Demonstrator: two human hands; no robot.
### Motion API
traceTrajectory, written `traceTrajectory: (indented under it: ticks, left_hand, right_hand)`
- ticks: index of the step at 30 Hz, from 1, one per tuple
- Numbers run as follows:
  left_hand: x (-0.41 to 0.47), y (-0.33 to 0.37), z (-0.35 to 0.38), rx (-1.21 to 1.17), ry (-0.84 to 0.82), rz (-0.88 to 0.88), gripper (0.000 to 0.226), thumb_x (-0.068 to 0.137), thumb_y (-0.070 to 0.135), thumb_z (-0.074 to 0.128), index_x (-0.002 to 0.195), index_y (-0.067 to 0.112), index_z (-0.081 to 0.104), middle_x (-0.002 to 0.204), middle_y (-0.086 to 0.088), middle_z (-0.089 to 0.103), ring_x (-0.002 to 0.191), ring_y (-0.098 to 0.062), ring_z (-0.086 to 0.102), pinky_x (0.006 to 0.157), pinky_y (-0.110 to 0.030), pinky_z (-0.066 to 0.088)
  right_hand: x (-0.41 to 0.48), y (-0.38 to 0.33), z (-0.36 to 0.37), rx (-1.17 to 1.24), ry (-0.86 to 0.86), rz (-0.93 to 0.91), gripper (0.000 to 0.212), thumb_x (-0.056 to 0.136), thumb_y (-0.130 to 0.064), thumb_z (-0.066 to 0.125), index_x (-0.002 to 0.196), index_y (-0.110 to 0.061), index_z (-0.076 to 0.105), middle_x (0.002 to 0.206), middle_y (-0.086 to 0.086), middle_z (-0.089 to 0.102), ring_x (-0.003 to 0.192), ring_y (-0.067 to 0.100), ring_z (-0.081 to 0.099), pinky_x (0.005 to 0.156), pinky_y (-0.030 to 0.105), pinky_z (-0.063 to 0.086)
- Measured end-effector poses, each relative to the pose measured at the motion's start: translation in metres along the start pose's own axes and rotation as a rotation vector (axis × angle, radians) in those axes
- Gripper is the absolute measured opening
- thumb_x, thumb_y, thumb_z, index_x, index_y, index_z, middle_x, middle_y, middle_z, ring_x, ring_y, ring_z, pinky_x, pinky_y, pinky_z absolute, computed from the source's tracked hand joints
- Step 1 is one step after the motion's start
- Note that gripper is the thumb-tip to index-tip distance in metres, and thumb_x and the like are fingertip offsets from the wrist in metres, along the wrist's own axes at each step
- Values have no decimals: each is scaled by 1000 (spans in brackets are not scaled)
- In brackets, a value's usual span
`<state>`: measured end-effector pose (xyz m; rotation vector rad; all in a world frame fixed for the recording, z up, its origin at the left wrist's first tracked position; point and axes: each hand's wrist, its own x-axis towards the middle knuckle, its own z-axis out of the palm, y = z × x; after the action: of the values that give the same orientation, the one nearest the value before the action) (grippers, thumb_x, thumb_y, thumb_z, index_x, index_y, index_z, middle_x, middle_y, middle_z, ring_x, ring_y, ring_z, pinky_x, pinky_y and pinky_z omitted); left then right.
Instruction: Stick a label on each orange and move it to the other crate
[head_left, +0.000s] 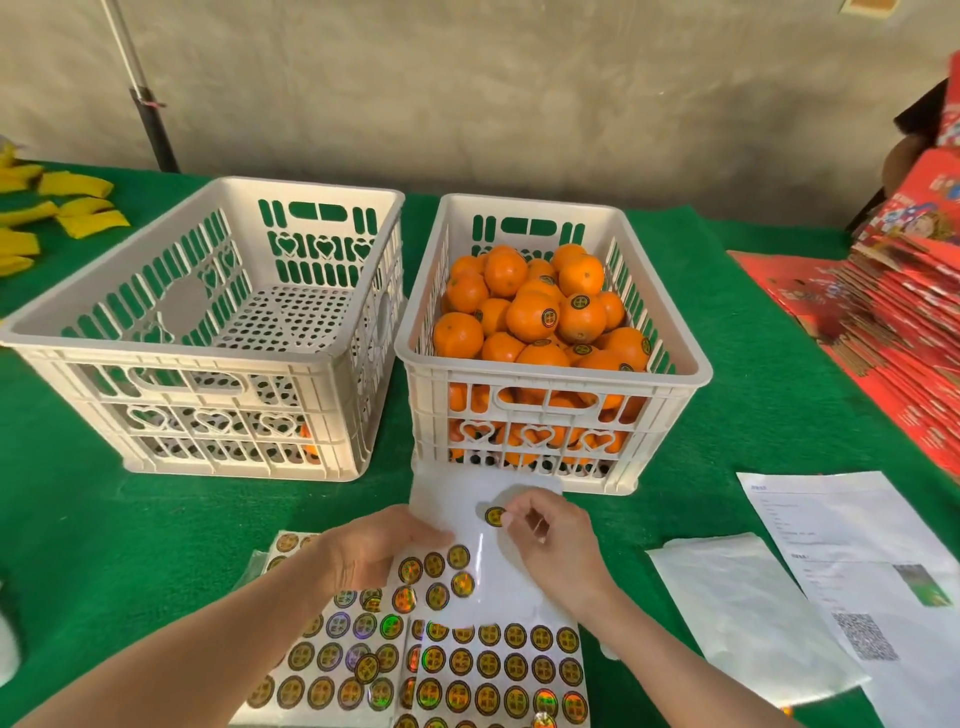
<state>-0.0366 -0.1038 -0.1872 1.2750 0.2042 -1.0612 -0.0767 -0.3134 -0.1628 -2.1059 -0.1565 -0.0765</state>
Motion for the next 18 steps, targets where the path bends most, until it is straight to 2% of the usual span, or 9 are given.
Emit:
traceTrajectory:
  ticks: [3, 5, 7, 9, 10, 12, 14, 16, 18]
  left_hand:
    - [0, -2, 5, 433, 125, 26, 36, 80, 19, 71, 114, 9, 63, 110, -13, 70, 103, -26, 65, 98, -37, 45]
    - [-3, -3, 8, 667, 157, 22, 29, 80, 27, 72, 102, 11, 63, 93, -7, 73, 85, -19, 70, 77, -25, 52]
    - [-12, 3, 10, 983, 233, -35, 38, 79, 42, 69, 93, 9, 58, 77, -2, 67, 67, -15, 67, 53, -19, 50]
    - [-32, 19, 7, 1320, 355, -10, 55, 79, 60, 60, 95, 7, 55, 79, -4, 61, 66, -17, 61, 49, -18, 42]
    - [-45, 31, 2, 1355, 365, 21, 57, 81, 62, 55, 96, 7, 57, 80, -5, 63, 65, -18, 63, 48, -17, 41]
    - [-80, 63, -12, 1222, 296, 108, 48, 86, 58, 53, 94, 12, 61, 78, -5, 71, 56, -13, 67, 43, -13, 42]
    - [-120, 96, -31, 1048, 279, 261, 27, 90, 45, 58, 92, 18, 62, 73, 0, 72, 48, -10, 63, 39, -15, 41]
    - [-151, 123, -54, 860, 401, 479, 14, 92, 28, 59, 88, 14, 63, 64, 1, 68, 45, -10, 56, 39, -17, 40]
    - [-166, 142, -79, 685, 593, 647, 8, 92, 16, 58, 89, 11, 63, 60, 0, 65, 44, -8, 52, 41, -18, 41]
  right_hand:
    - [11, -16, -3, -11, -50, -64, 22, 87, -3, 61, 71, -18, 58, 70, -3, 56, 65, 2, 46, 61, 15, 36]
    - [18, -31, -2, -14, -61, -138, 28, 88, -3, 61, 70, -24, 54, 69, -7, 53, 66, 4, 45, 62, 18, 37]
    - [26, -49, 0, -18, -52, -217, 21, 88, -4, 61, 74, -19, 56, 70, 0, 56, 67, 9, 47, 63, 27, 41]
    - [38, -70, 4, -23, -25, -307, 13, 89, -6, 61, 78, -12, 60, 72, 7, 58, 68, 14, 49, 62, 34, 42]
    - [45, -81, 7, -16, 3, -358, 10, 89, -7, 61, 79, -10, 61, 71, 8, 58, 67, 16, 50, 60, 35, 42]
    - [61, -105, 15, 21, 81, -451, 6, 88, -13, 59, 83, -12, 61, 71, 5, 59, 67, 15, 52, 58, 31, 42]
    - [81, -127, 29, 74, 135, -498, 5, 89, -17, 55, 93, -17, 59, 78, -7, 60, 75, 7, 55, 62, 17, 43]
    - [111, -148, 50, 99, 134, -477, 14, 94, -20, 52, 108, -21, 53, 91, -18, 57, 88, -3, 55, 73, 11, 44]
    - [147, -166, 75, 60, 101, -413, 25, 98, -22, 47, 123, -21, 45, 106, -10, 58, 100, 0, 53, 85, 23, 48]
